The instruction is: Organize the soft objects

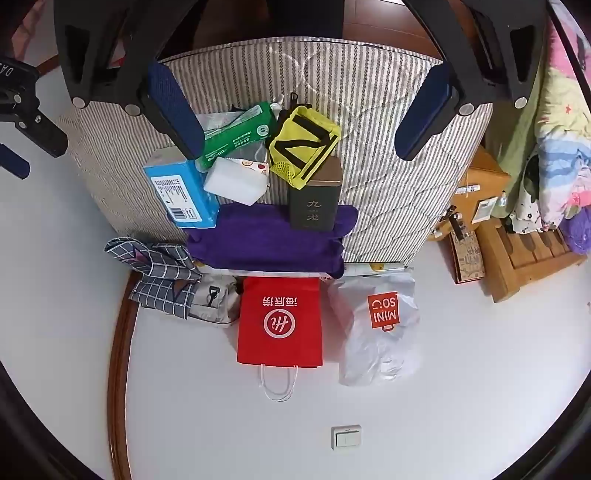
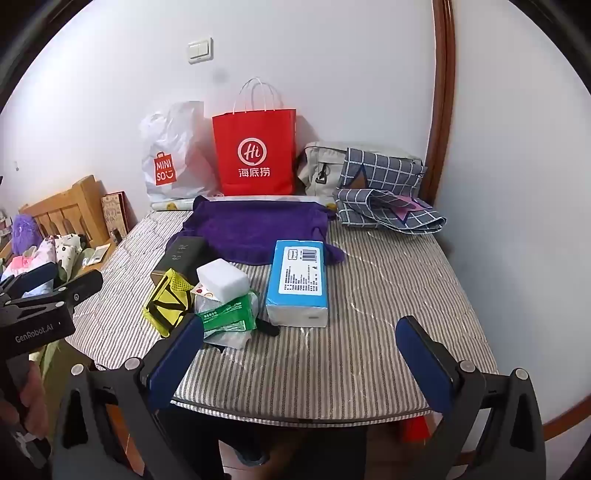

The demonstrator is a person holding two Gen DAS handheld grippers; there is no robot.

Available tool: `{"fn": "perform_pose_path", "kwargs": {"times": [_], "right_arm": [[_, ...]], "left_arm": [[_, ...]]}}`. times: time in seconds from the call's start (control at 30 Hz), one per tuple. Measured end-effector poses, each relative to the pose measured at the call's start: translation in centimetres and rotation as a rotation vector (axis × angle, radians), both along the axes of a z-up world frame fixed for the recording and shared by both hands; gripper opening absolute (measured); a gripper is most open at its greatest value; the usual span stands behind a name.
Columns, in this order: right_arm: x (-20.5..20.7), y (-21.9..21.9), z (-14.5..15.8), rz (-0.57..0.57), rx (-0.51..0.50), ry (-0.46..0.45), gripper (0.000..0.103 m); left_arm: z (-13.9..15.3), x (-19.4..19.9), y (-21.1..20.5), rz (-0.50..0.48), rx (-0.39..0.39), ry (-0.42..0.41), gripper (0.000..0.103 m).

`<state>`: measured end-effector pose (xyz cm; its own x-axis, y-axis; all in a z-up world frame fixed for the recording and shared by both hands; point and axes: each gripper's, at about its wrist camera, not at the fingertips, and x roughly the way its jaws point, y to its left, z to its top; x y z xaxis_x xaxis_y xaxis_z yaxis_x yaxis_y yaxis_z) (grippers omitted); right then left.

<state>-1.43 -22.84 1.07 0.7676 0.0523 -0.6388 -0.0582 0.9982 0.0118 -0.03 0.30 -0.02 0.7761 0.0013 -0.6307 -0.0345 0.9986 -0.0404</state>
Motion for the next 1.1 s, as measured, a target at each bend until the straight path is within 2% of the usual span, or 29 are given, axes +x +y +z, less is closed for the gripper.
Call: {"fn": "perform_pose_path", "kwargs": {"times": [0.17, 0.23, 1.1], "right_arm": [[0.0, -0.2, -0.2, 0.004, 0.004, 0.008, 0.102], [0.1, 0.0, 0.2, 0.006, 0.006, 0.009, 0.102], [-0.2, 0.2, 0.8, 0.012, 0.029, -0.010, 0.102]], "left_arm": [[0.4, -0.2, 0.8, 0.001, 0.011, -0.005, 0.103], [0.3, -0.1, -0.4, 0.005, 0.048, -0.006, 0.103], [0.4, -0.3, -0.4, -0.001, 0.028, -0.014, 0.103]]}}
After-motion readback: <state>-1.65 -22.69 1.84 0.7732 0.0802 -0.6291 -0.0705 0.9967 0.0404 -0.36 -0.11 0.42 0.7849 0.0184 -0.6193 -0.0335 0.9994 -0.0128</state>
